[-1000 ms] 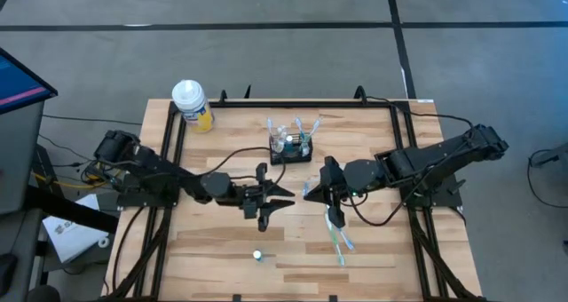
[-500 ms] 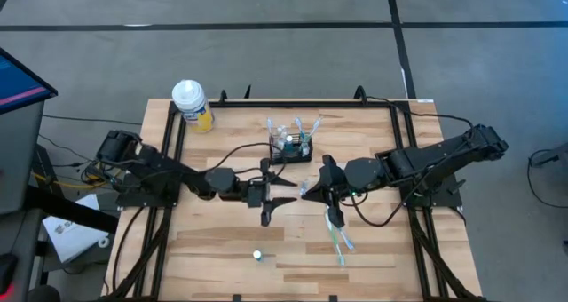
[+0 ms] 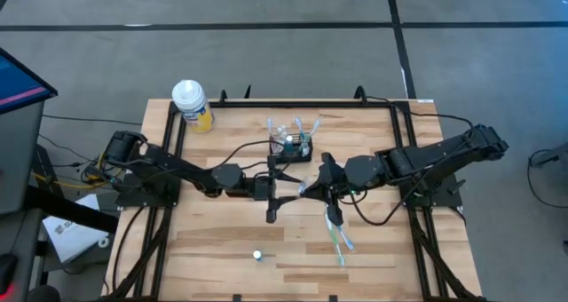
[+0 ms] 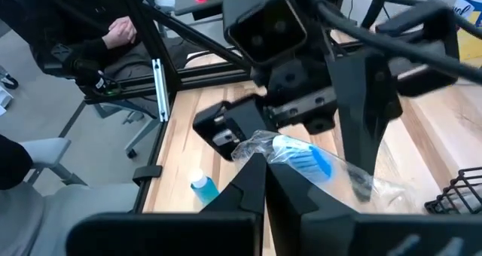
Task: Pick & Place toothbrushing station
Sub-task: Put the blue toothbrush into the black mesh organizer
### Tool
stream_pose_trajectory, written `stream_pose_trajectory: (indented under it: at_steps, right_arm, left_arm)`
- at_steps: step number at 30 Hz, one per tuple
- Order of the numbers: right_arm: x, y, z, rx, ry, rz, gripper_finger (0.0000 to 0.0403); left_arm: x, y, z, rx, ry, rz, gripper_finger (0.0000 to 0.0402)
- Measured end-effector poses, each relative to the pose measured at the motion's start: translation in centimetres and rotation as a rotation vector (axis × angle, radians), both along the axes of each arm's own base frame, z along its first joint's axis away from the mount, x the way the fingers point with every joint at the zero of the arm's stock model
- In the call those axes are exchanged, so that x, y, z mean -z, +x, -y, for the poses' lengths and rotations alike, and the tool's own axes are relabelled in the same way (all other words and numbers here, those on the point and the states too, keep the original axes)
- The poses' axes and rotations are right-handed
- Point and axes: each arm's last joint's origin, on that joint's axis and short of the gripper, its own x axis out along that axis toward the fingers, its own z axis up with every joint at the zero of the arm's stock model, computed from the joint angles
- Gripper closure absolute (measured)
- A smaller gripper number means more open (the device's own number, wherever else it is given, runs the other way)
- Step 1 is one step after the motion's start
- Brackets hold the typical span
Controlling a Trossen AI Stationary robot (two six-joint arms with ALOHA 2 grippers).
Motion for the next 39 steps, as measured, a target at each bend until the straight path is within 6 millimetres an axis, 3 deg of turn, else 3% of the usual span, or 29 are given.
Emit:
stream_pose_trajectory:
  at_steps: [9, 22, 31, 39]
  right_arm:
    - [0.0, 0.0, 0.0, -0.008, -0.017, 0.000, 0.0403]
    - [0.1, 0.0, 0.0, -0.011, -0.027, -0.008, 0.0403]
    - [0.2, -0.1, 0.0, -0.020, -0.051, -0.014, 0.0396]
    - [0.6, -0.3, 1.0, 0.003, -0.066, -0.073, 0.0334]
  left_arm:
    - [0.4, 1.5, 0.4, 0.003, 0.001, -0.006, 0.0269]
    - [0.0, 1.3, 0.5, 0.015, -0.069, -0.002, 0.0388]
    - [0.2, 1.3, 0.5, 0.012, -0.065, -0.025, 0.0394]
    - [0.8, 1.4, 0.3, -0.026, -0.059, -0.076, 0.0394]
